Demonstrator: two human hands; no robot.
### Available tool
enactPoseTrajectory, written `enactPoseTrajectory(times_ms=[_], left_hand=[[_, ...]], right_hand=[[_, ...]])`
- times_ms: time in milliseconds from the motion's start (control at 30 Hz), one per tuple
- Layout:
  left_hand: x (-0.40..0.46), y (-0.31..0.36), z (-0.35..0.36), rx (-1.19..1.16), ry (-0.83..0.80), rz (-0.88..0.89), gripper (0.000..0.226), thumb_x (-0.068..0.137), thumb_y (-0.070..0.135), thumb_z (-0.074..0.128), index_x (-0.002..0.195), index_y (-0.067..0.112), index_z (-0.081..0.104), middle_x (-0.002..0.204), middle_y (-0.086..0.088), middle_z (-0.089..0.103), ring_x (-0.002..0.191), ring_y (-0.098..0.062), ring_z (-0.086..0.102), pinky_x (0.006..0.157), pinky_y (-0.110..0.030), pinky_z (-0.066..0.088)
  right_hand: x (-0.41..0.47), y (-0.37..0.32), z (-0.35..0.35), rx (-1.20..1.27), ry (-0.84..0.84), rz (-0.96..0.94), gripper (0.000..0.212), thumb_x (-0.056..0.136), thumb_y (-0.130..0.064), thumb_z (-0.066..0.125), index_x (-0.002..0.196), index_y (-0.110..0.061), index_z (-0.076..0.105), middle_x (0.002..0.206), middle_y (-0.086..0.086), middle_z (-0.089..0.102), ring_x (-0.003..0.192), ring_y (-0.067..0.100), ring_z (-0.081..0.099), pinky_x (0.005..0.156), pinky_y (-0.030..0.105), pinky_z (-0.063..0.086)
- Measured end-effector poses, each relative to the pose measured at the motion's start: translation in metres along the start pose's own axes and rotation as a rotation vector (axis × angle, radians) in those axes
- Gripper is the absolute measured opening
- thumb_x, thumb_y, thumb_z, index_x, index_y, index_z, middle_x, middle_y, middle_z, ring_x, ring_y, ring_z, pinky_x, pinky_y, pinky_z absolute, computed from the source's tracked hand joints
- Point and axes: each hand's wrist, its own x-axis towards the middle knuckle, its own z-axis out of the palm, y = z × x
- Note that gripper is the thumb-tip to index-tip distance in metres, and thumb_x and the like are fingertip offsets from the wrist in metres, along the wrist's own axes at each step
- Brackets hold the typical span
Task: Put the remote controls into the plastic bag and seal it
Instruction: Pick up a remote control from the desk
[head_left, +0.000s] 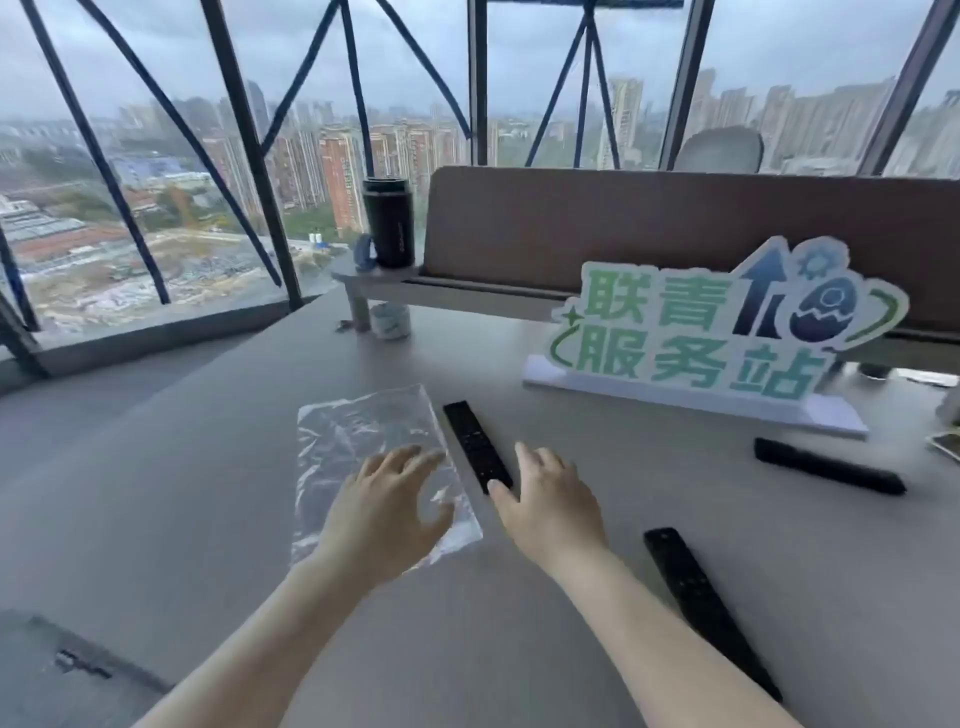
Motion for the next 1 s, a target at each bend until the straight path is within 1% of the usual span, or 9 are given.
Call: enactPoseTrajectory(times_ms=[100, 200, 333, 433, 533, 600, 633, 767, 1000], left_hand=[[-0.023, -0.026, 0.008, 0.039, -0.11, 0.005, 0.061, 0.08, 0.056, 0.048, 0.138, 0.039, 0.042, 0.149, 0.006, 0.04, 0.137, -0.02, 0.032, 0.107, -0.04, 0.036], [-0.033, -0.049, 0.014, 0.058, -0.114, 0.032, 0.045, 0.083, 0.044, 0.054, 0.127, 0.037, 0.055, 0.139, 0.007, 0.051, 0.129, -0.021, 0.042, 0.1, -0.039, 0.043], [-0.032, -0.061, 0.019, 0.062, -0.001, 0.101, 0.022, 0.081, 0.029, 0.053, 0.093, 0.029, 0.072, 0.1, 0.007, 0.068, 0.102, -0.022, 0.059, 0.07, -0.034, 0.052], [-0.03, -0.06, 0.019, 0.099, 0.049, 0.112, 0.019, 0.082, 0.022, 0.051, 0.079, 0.02, 0.069, 0.081, 0.0, 0.062, 0.078, -0.029, 0.064, 0.053, -0.03, 0.042], [-0.026, -0.052, 0.022, 0.088, 0.024, 0.108, 0.02, 0.087, 0.019, 0.047, 0.075, 0.014, 0.063, 0.079, -0.005, 0.059, 0.071, -0.036, 0.063, 0.053, -0.03, 0.034], [-0.022, -0.043, 0.024, 0.078, 0.007, 0.121, 0.024, 0.091, 0.02, 0.044, 0.079, 0.015, 0.064, 0.081, -0.005, 0.059, 0.074, -0.035, 0.064, 0.055, -0.03, 0.035], [-0.02, -0.037, 0.025, 0.069, 0.008, 0.131, 0.025, 0.092, 0.021, 0.042, 0.083, 0.015, 0.065, 0.081, -0.004, 0.058, 0.076, -0.034, 0.064, 0.056, -0.03, 0.036], [-0.013, -0.008, 0.026, 0.009, 0.051, 0.145, 0.027, 0.096, 0.025, 0.038, 0.084, 0.01, 0.058, 0.087, -0.007, 0.059, 0.077, -0.036, 0.062, 0.057, -0.032, 0.037], [-0.008, 0.045, 0.023, -0.12, 0.103, 0.152, 0.027, 0.095, 0.025, 0.037, 0.076, 0.014, 0.052, 0.088, -0.007, 0.06, 0.079, -0.036, 0.061, 0.058, -0.036, 0.041]], right_hand=[[0.012, -0.012, 0.022, 0.0, -0.001, 0.106, 0.049, 0.094, -0.049, 0.042, 0.123, -0.011, 0.054, 0.13, 0.01, 0.055, 0.121, 0.032, 0.046, 0.089, 0.042, 0.044], [0.028, -0.024, 0.038, -0.054, -0.003, 0.171, 0.052, 0.093, -0.051, 0.046, 0.123, -0.009, 0.056, 0.131, 0.011, 0.055, 0.122, 0.032, 0.046, 0.093, 0.044, 0.044], [0.041, -0.022, 0.04, -0.033, -0.005, 0.265, 0.042, 0.091, -0.042, 0.058, 0.117, -0.009, 0.056, 0.123, 0.014, 0.061, 0.112, 0.035, 0.058, 0.085, 0.04, 0.048], [0.041, -0.01, 0.032, 0.037, -0.049, 0.296, 0.03, 0.095, -0.035, 0.05, 0.11, -0.009, 0.054, 0.116, 0.014, 0.066, 0.105, 0.035, 0.062, 0.073, 0.035, 0.042], [0.025, 0.009, 0.012, 0.283, -0.002, 0.333, 0.028, 0.092, -0.029, 0.047, 0.076, -0.008, 0.052, 0.08, 0.014, 0.073, 0.072, 0.033, 0.063, 0.062, 0.035, 0.044], [0.003, 0.02, -0.011, 0.582, 0.051, 0.403, 0.03, 0.091, -0.024, 0.048, 0.065, -0.01, 0.049, 0.048, 0.007, 0.064, 0.042, 0.026, 0.048, 0.047, 0.03, 0.042], [-0.01, 0.027, -0.025, 0.737, 0.06, 0.433, 0.029, 0.092, -0.022, 0.049, 0.066, -0.009, 0.05, 0.043, 0.008, 0.061, 0.036, 0.024, 0.04, 0.041, 0.026, 0.033], [-0.077, 0.044, -0.083, 1.047, -0.019, 0.439, 0.024, 0.094, -0.017, 0.049, 0.078, -0.003, 0.06, 0.057, 0.019, 0.059, 0.032, 0.018, 0.03, 0.042, 0.024, 0.018], [-0.118, 0.051, -0.096, 0.956, -0.205, 0.489, 0.026, 0.092, -0.016, 0.048, 0.068, -0.008, 0.054, 0.048, 0.012, 0.052, 0.034, 0.016, 0.024, 0.042, 0.023, 0.015]])
